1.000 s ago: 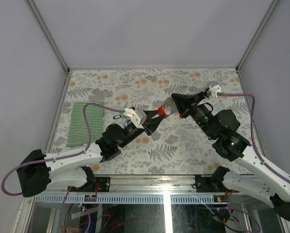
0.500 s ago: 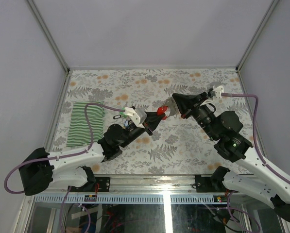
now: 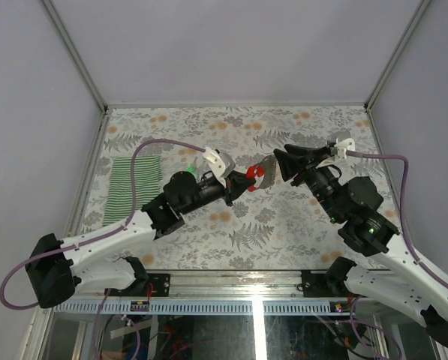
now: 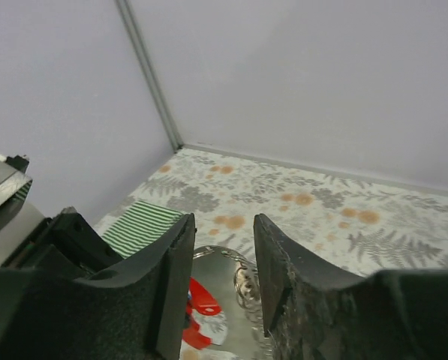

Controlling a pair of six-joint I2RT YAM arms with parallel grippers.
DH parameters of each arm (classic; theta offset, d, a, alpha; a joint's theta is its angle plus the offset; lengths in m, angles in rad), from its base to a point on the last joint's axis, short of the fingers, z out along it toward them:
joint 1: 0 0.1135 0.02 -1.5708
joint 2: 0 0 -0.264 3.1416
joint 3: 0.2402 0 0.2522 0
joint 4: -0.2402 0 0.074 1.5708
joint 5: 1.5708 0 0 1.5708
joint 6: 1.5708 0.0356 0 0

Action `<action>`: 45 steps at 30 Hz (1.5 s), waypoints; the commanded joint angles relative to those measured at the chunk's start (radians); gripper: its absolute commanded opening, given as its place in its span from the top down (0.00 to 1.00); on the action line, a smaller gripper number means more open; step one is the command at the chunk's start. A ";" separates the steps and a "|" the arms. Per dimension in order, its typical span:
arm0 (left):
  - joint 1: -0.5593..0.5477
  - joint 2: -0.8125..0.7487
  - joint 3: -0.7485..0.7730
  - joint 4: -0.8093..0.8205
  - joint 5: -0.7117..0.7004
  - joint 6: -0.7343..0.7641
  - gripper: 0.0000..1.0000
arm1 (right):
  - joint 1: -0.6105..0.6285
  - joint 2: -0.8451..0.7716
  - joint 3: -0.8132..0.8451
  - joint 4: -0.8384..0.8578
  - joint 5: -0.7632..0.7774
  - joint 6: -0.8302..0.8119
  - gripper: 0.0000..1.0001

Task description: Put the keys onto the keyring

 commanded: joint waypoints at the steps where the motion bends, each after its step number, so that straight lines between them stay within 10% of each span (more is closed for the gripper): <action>1: 0.064 -0.026 0.076 -0.256 0.174 -0.102 1.00 | 0.002 -0.035 0.023 -0.056 0.123 -0.117 0.54; 10: 0.289 0.101 0.211 -0.522 0.489 -0.319 1.00 | 0.001 -0.053 -0.009 -0.132 0.147 -0.203 0.35; 17: 0.323 0.244 0.343 -0.777 0.455 -0.168 1.00 | 0.001 -0.037 0.012 -0.186 0.168 -0.139 0.27; 24: 0.171 0.434 0.475 -0.842 0.556 -0.097 1.00 | 0.002 -0.042 0.004 -0.206 0.200 -0.131 0.27; 45: 0.247 0.738 0.464 -0.672 0.569 -0.135 1.00 | 0.002 -0.035 0.029 -0.314 0.217 -0.071 0.24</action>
